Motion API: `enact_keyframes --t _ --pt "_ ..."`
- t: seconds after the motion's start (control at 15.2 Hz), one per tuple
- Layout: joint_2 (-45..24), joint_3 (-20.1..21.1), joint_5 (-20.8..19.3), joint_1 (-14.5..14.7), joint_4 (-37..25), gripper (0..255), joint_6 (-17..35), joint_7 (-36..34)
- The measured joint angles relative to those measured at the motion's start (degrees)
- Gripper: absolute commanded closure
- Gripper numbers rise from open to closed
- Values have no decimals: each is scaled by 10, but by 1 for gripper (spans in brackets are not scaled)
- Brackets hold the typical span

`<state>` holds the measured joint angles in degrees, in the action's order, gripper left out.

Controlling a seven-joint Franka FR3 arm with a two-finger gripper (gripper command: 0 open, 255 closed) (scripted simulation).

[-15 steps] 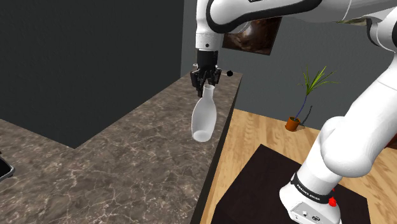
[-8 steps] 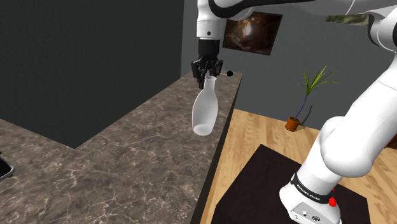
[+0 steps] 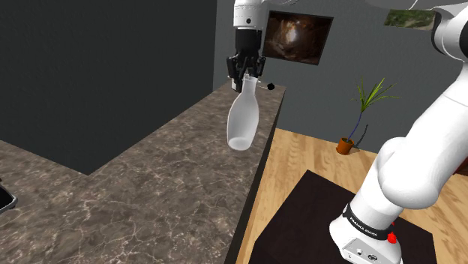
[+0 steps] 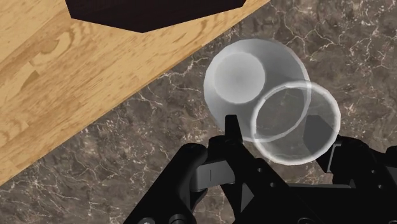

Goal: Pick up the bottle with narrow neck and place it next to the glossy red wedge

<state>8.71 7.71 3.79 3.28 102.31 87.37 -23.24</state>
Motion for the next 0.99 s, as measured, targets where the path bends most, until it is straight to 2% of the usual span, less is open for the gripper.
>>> enact_keyframes --t 0.99 --pt "-39 1 -4 0 -163 255 -124 -10"
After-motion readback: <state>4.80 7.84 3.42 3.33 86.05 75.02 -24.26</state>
